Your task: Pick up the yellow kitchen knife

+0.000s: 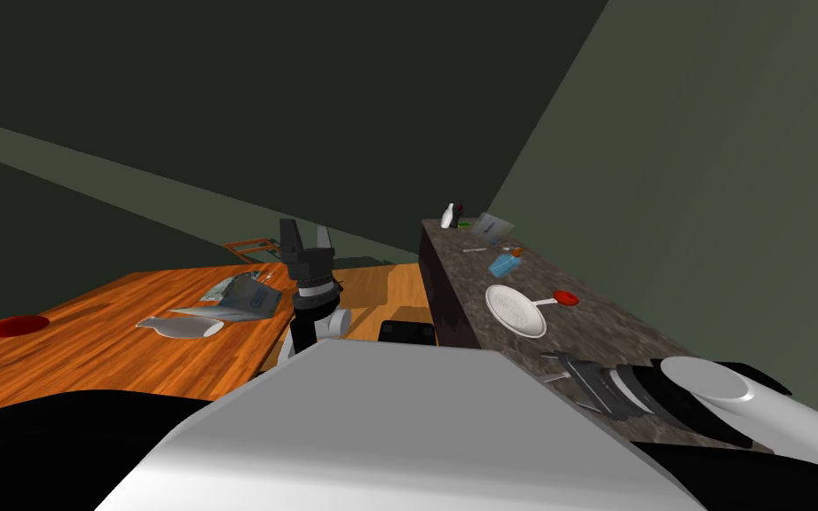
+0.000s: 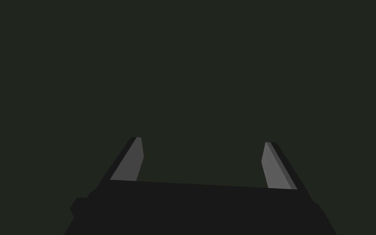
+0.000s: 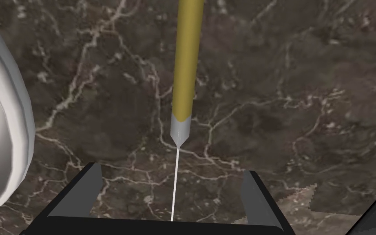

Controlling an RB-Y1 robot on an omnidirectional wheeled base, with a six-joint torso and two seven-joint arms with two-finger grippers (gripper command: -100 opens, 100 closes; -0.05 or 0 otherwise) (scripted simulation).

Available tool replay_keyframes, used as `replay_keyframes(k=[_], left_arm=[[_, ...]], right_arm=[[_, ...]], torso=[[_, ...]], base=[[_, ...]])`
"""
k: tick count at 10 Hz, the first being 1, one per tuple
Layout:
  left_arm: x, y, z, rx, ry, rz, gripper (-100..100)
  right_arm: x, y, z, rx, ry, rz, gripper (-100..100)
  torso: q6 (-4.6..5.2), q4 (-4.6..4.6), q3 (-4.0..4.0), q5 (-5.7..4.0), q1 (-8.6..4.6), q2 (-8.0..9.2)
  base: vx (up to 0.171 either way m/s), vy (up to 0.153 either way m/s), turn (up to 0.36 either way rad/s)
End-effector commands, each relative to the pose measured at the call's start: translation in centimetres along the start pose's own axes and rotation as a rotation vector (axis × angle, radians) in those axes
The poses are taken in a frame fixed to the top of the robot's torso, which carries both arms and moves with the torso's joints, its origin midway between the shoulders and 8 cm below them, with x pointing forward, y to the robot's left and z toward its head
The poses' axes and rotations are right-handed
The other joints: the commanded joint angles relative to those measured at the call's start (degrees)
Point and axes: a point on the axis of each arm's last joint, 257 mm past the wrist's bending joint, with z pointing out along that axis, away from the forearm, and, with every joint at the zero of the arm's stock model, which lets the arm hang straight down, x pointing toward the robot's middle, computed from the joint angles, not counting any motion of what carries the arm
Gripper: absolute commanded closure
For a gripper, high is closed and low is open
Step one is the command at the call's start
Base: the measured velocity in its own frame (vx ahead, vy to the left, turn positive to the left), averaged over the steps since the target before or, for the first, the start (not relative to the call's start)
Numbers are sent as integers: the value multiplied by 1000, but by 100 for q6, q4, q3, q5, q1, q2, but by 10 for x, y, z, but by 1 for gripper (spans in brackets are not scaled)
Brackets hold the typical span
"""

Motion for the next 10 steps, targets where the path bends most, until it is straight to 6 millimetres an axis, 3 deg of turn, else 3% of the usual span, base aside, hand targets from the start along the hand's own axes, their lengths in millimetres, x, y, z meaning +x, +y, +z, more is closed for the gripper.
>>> replay_keyframes(k=[1, 2, 3, 5, 6, 7, 10], left_arm=[[0, 0, 0, 0, 0, 0, 0], [0, 0, 0, 0, 0, 0, 0], [0, 0, 0, 0, 0, 0, 0], [0, 0, 0, 0, 0, 0, 0], [0, 0, 0, 0, 0, 0, 0], [0, 0, 0, 0, 0, 0, 0], [0, 0, 0, 0, 0, 0, 0]], right_arm=[[0, 0, 0, 0, 0, 0, -100], [-1, 1, 0, -2, -4, 5, 0], [2, 3, 10, -1, -4, 5, -100], [4, 6, 23, -1, -4, 5, -100], [4, 5, 18, -2, -6, 7, -100], [4, 5, 18, -1, -4, 5, 100], [4, 8, 19, -7, -6, 15, 100]], torso=[[0, 0, 0, 0, 0, 0], [1, 1, 3, 1, 3, 6], [1, 2, 6, 1, 5, 11], [1, 2, 6, 2, 9, 9], [1, 2, 5, 2, 11, 9], [1, 3, 6, 3, 9, 11], [-16, 14, 15, -2, 4, 17]], base=[[13, -5, 7], [0, 0, 0], [7, 6, 9], [13, 16, 5], [6, 8, 0], [0, 0, 0], [-1, 0, -4]])
